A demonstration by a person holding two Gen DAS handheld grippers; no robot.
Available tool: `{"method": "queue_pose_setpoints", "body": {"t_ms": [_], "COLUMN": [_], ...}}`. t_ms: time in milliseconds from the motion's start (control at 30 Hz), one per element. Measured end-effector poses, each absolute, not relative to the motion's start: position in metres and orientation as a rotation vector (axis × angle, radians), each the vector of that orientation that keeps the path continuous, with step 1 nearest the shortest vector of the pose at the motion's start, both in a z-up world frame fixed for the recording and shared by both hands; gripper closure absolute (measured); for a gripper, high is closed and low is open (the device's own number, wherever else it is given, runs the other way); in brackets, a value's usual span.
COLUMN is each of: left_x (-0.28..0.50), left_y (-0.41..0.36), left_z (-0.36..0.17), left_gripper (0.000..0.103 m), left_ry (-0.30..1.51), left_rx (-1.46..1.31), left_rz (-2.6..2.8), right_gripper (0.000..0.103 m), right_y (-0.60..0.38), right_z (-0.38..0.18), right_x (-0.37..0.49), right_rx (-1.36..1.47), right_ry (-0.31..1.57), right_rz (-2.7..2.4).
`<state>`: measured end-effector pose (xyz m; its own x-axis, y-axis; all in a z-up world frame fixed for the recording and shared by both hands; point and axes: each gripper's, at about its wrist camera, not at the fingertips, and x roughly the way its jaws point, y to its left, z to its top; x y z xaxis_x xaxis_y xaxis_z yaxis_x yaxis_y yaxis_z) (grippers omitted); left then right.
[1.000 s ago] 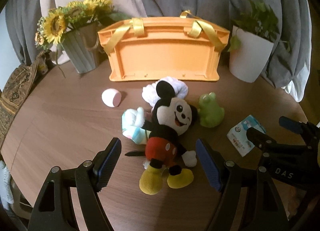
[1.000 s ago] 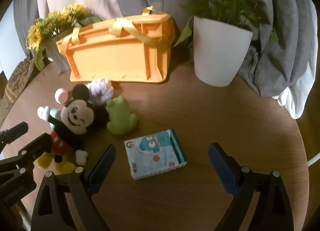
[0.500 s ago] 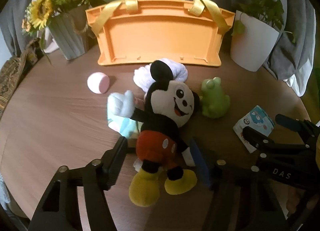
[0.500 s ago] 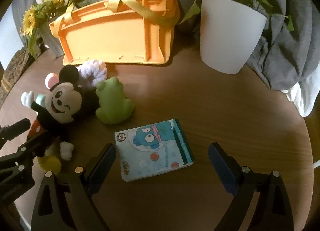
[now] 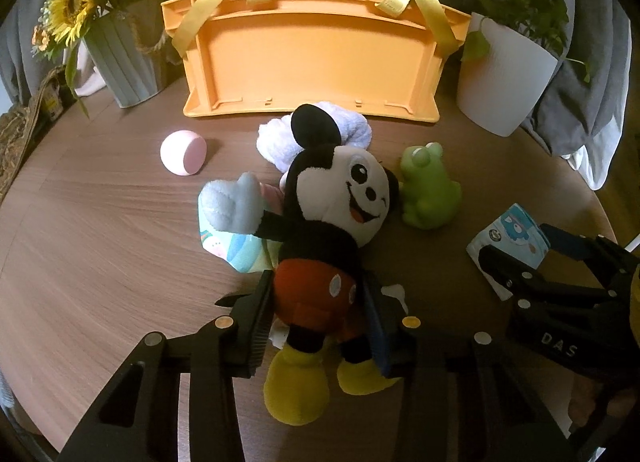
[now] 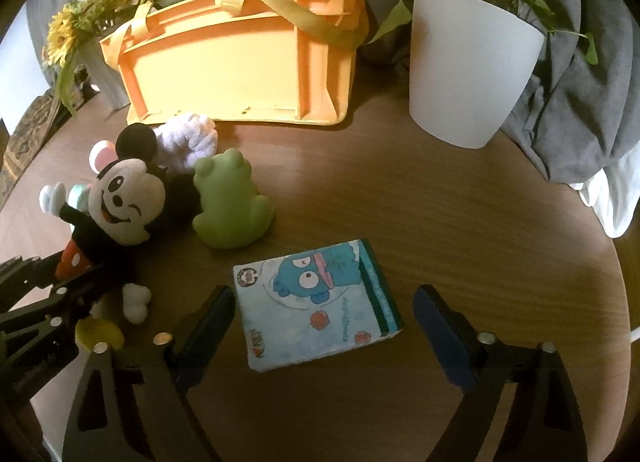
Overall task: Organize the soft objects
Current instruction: 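Grasp the Mickey plush with the left gripper while the right gripper grasps the tissue pack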
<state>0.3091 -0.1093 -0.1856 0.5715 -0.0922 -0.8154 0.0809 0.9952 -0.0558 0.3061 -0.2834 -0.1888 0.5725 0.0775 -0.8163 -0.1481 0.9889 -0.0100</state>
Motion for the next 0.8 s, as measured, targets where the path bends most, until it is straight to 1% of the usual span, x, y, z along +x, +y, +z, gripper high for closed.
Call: {"method": "queue_pose_setpoints", "body": {"t_ms": [400, 800], "left_x": [0.296, 0.275], "left_y": [-0.107, -0.103], "left_z": [-0.172, -0.134], "left_gripper": [0.065, 0.065], "left_ry": [0.917, 0.828], "left_rx": [-0.013, -0.026], "left_rz": [-0.119, -0.143], "right_gripper": [0.024, 0.024], "right_y": [-0.282, -0.282], "right_z": [-0.178, -0.138], "right_x": [0.293, 0.270], "right_rx": [-0.082, -0.049], "right_ry": [0.928, 0.849], "right_rz": [0.110, 0.097]}}
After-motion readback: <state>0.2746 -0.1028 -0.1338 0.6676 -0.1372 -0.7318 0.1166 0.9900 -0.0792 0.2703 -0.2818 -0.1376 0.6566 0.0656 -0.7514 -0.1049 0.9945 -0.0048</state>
